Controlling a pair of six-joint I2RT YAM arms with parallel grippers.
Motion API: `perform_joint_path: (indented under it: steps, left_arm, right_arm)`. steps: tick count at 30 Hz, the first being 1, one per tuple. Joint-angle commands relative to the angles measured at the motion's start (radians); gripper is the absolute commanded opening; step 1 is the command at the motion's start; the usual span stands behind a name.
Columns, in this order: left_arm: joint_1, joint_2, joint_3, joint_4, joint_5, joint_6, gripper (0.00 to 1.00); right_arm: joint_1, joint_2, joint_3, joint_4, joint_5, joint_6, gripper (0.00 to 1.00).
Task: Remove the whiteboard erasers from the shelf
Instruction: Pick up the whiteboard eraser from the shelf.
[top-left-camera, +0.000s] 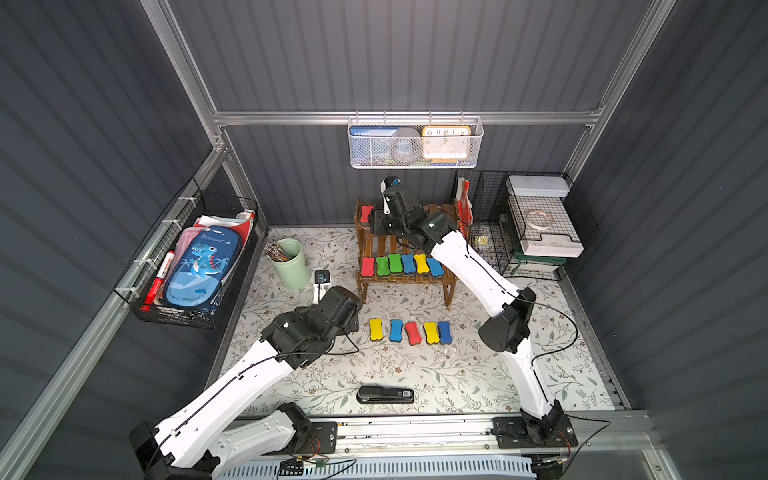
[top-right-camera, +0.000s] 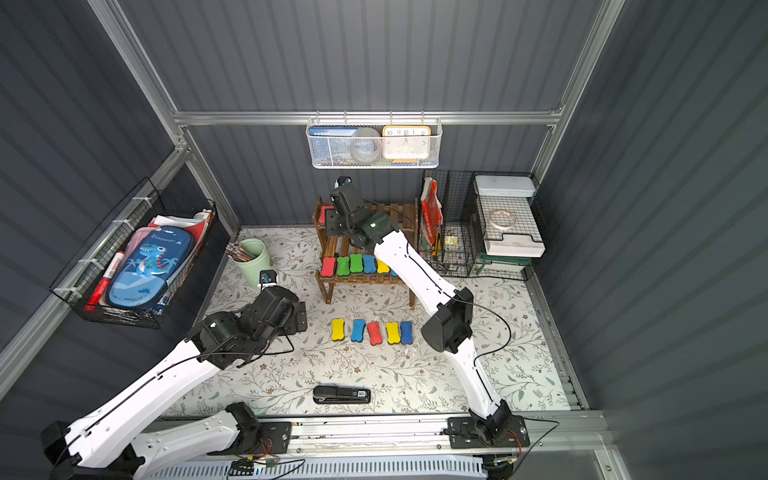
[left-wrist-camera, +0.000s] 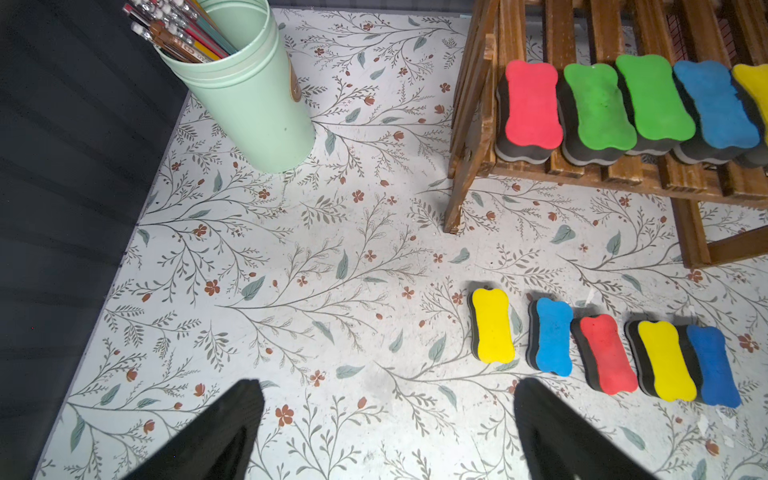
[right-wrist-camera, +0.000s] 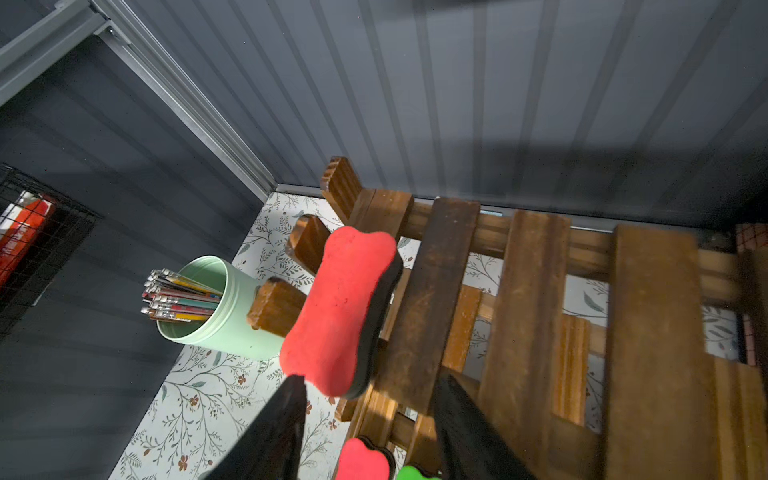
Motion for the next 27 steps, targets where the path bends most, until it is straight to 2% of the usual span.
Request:
perform_joint_path:
  steps: [1, 6, 16, 23, 27]
  left_arm:
    - [0.006, -0.012, 0.014, -0.025, -0.019, 0.01, 0.99]
    - [0.009, -0.007, 0.01, -0.026, -0.014, 0.009, 0.99]
    - [0.01, 0.0, -0.004, -0.02, -0.005, 0.004, 0.99]
    - [0.011, 0.004, -0.002, -0.018, 0.002, 0.004, 0.99]
    - [0.011, 0.001, -0.008, -0.021, -0.01, 0.002, 0.99]
  right_arm:
    - [0.001, 0.03, 0.035, -0.025, 0.026, -0.034, 0.52]
    - [-0.001, 0.076, 0.102, -0.065, 0.068, -0.054, 0.51]
    - [-0.032, 0.055, 0.105, -0.093, 0.154, -0.059, 0.49]
    - [-0.036, -0.001, 0.066, -0.004, 0.065, -0.081, 0.55]
    - [-0.036, -0.015, 0.059, 0.044, -0.035, -0.02, 0.57]
